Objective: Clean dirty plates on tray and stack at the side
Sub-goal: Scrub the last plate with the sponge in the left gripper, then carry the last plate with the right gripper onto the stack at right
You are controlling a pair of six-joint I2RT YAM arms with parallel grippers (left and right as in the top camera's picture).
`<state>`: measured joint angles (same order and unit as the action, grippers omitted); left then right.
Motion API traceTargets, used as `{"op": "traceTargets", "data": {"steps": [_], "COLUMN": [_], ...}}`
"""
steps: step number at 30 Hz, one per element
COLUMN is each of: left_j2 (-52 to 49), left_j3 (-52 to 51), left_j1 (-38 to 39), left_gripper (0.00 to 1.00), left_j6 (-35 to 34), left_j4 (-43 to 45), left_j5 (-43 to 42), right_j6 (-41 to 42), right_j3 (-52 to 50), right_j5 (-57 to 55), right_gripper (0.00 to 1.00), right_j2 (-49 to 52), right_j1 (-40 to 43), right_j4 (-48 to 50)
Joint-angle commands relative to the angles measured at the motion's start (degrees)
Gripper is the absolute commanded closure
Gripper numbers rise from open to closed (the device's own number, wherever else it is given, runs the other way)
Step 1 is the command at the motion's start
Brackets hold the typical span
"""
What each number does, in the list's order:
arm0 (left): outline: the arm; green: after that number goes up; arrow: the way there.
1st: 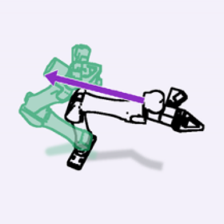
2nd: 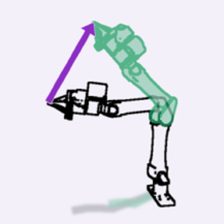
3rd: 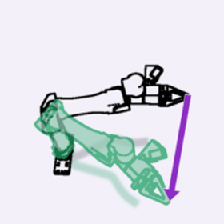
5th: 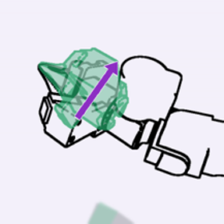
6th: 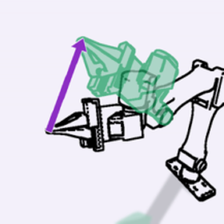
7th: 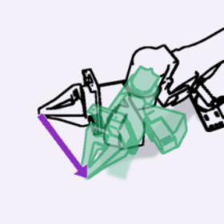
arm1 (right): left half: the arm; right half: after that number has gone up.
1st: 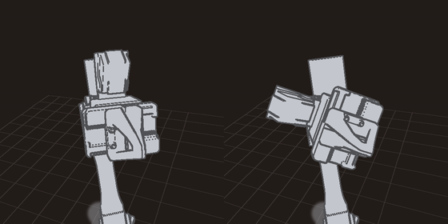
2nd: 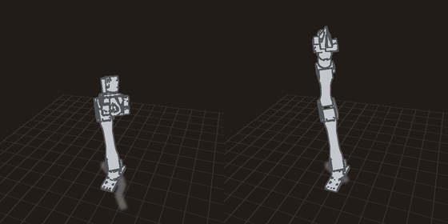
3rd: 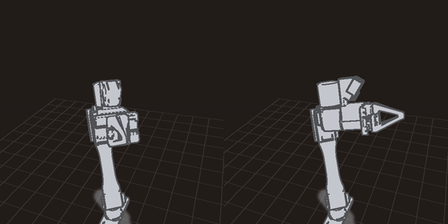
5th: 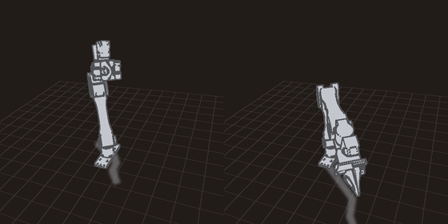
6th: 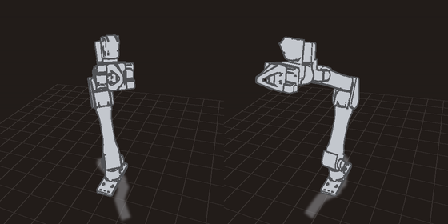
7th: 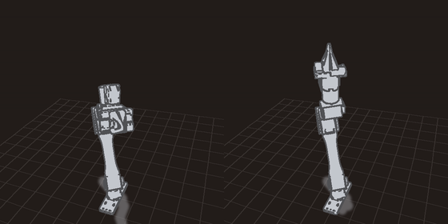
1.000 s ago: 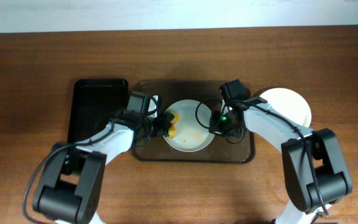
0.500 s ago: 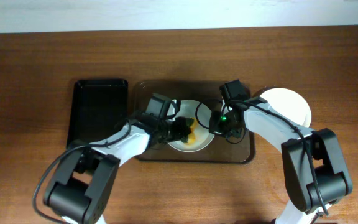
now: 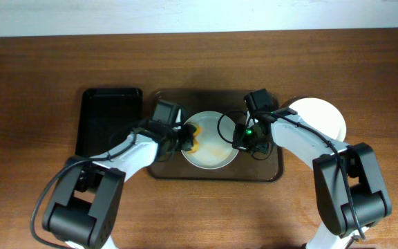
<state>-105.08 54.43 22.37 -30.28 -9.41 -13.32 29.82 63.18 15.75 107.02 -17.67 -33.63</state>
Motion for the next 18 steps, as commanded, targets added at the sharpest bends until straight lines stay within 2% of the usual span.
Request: {"op": "traceTargets", "data": {"steps": [1,3,9,13,18], "left_j2": [2.2,4.2,14.7,19.0,18.9], "left_j3": [-0.7,1.0,4.6,4.6,4.6], "left_j1": [-2.2,-2.2,-3.0,-8.3,-17.6], "left_gripper": [1.00,1.00,1.00,1.00,1.00], "left_j6": [3.3,5.6,5.6,6.2,8.2], "left_j4": [-2.8,-6.4,-13.8,-21.9,-25.5], "left_j5": [8.3,8.6,8.5,10.2,10.8], "right_j6": [0.1,0.1,0.0,-4.3,-10.2], "right_j3": [-0.6,-0.6,-0.4,2.9,8.8], "right_j5": [-0.8,-1.0,-1.6,-4.4,-14.3], "right_gripper": [0.96,0.96,0.96,0.96,0.96], "right_j2": [0.4,0.4,0.3,-1.3,-5.2], "right_j1": [-0.3,-0.3,-0.3,-0.3,-0.3], "right_j4": [-0.7,-0.6,-0.2,-0.7,-8.9]}}
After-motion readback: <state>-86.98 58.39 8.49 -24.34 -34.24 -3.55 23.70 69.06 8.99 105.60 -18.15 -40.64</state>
